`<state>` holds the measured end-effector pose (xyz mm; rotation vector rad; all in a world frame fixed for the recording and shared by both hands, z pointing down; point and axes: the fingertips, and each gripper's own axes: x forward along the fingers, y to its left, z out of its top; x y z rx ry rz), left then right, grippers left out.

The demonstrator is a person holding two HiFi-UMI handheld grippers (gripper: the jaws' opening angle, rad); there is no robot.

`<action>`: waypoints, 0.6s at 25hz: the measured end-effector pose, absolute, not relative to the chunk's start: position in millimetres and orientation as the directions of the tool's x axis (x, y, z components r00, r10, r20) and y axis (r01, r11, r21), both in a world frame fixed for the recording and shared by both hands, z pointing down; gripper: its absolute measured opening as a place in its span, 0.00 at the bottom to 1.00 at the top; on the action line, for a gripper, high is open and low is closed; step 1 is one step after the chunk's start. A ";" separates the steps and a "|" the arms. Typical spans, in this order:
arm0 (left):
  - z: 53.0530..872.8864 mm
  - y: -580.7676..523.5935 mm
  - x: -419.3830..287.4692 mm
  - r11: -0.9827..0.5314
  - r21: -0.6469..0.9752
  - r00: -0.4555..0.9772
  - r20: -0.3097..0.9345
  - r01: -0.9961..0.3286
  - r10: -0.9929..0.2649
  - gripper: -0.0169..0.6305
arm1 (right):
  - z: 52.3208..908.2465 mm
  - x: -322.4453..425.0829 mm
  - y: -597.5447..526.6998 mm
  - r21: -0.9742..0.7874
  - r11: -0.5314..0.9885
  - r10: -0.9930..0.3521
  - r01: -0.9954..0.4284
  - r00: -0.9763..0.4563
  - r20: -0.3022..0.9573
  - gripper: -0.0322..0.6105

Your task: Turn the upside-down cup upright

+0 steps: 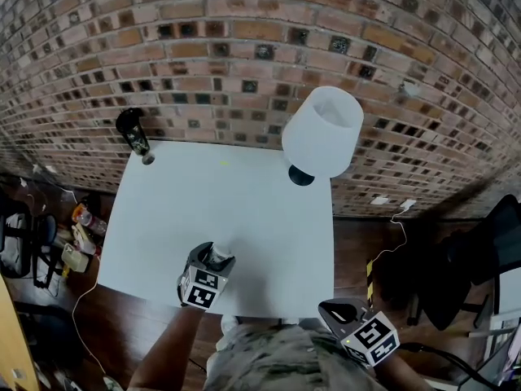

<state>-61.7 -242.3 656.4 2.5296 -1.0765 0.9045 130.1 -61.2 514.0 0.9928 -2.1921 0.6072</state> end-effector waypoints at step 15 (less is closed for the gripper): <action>644.8 -232.3 -85.8 -0.660 0.121 0.655 0.339 -0.742 -0.675 0.48 | 512.9 95.8 -71.6 -0.097 0.663 -0.429 -0.742 -0.484 0.763 0.05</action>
